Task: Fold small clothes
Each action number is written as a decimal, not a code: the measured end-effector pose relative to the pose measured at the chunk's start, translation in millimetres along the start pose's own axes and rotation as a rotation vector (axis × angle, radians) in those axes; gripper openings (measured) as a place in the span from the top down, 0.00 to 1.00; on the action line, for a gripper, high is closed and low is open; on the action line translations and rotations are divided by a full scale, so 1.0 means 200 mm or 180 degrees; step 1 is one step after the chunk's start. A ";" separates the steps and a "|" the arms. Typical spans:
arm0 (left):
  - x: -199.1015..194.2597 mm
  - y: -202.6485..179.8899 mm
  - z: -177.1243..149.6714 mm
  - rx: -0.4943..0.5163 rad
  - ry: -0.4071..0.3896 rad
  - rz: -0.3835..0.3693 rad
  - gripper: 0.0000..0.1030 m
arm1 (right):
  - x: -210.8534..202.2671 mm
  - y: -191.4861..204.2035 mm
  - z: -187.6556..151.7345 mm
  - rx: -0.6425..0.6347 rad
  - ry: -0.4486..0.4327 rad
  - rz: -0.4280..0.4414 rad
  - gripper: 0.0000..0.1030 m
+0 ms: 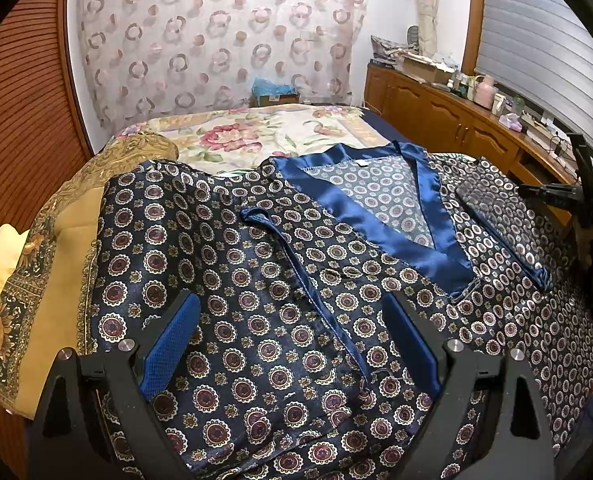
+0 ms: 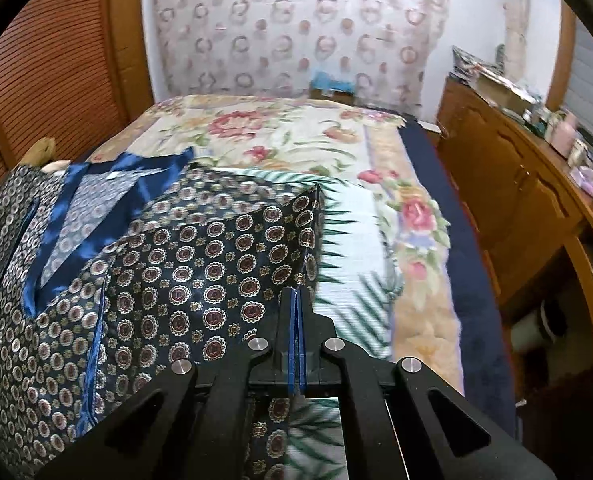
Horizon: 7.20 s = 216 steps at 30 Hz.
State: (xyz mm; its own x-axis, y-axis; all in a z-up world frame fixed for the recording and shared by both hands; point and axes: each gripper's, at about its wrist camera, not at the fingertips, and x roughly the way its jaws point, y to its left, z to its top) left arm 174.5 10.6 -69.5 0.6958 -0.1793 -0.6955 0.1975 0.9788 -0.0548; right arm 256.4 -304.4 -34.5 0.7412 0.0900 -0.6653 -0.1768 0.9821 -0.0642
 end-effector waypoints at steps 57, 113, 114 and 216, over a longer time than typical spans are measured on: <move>-0.01 0.38 0.23 -0.0355 -0.0077 0.0024 0.97 | 0.18 0.02 0.14 -0.0324 -0.0117 0.0400 0.97; -0.93 0.21 -0.74 -0.0490 -0.0611 0.0076 0.97 | -1.10 0.17 -0.95 -0.0098 -0.0457 0.0280 0.99; -0.92 0.23 -0.75 -0.0502 -0.0592 0.0085 0.97 | -1.09 0.16 -0.95 -0.0076 -0.0423 0.0275 0.99; -0.35 0.44 0.32 -0.0043 -0.0650 0.0201 0.91 | -0.71 0.20 0.01 -0.0451 -0.0929 -0.0179 0.93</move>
State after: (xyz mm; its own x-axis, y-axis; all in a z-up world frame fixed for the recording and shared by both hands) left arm 186.5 102.7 19.9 0.8323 -0.1326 -0.5382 0.1407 0.9897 -0.0263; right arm 145.3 -278.2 59.9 0.9031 0.0999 -0.4177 -0.2034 0.9560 -0.2112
